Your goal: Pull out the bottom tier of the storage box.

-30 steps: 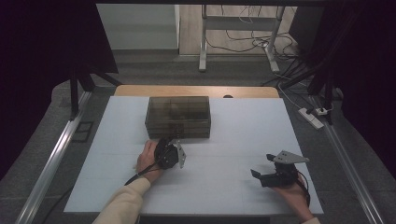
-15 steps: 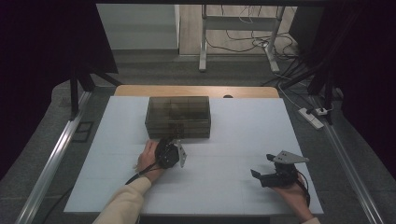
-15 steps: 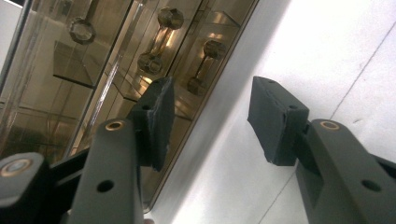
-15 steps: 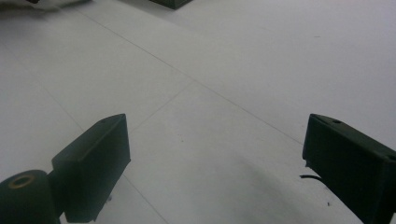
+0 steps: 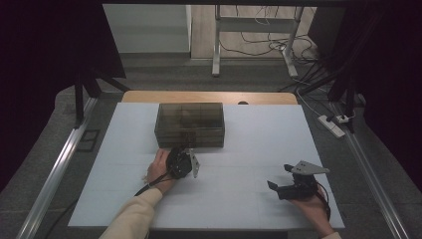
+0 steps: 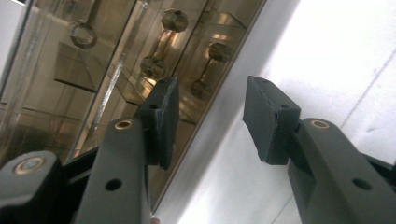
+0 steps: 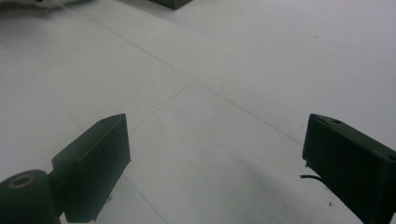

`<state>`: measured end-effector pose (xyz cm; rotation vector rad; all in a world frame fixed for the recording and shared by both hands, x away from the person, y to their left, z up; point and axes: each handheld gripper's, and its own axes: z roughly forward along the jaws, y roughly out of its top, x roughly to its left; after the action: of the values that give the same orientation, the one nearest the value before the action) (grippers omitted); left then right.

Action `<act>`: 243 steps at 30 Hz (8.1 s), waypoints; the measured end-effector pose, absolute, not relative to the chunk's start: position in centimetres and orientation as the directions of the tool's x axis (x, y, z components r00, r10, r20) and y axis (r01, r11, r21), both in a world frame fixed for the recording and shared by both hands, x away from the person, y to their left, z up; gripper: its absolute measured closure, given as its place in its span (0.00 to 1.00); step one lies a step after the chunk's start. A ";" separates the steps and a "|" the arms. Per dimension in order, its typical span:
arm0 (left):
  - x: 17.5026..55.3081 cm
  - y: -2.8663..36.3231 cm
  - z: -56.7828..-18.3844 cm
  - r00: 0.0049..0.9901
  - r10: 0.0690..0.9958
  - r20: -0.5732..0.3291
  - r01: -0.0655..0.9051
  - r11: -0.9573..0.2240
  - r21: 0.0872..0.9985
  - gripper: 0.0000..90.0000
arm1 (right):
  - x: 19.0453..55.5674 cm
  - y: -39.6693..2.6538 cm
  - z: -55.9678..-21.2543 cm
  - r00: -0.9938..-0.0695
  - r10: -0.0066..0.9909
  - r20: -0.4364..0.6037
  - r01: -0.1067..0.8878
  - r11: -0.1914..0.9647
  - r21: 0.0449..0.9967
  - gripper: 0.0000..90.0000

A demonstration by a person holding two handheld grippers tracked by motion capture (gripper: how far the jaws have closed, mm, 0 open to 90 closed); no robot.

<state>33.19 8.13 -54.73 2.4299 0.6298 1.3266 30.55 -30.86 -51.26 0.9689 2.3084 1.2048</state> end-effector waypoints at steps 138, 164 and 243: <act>34.5 7.0 -56.7 0.384 0.391 0.836 0.212 -0.919 0.332 0.88 | 30.5 -31.1 -51.1 -0.692 0.722 -0.001 0.408 0.392 0.825 0.08; 34.5 7.0 -57.0 0.373 0.340 0.863 0.169 -0.940 0.297 0.88 | 30.4 -31.1 -51.1 -0.694 0.720 -0.004 0.408 0.398 0.822 0.08; 34.7 7.1 -56.2 0.418 0.456 0.786 0.256 -0.889 0.380 0.79 | 30.4 -31.2 -51.1 -0.685 0.729 0.000 0.415 0.390 0.822 0.08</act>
<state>34.69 7.10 -56.24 2.4695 0.6297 1.4643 30.40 -31.22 -51.14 0.9913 2.2921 1.2001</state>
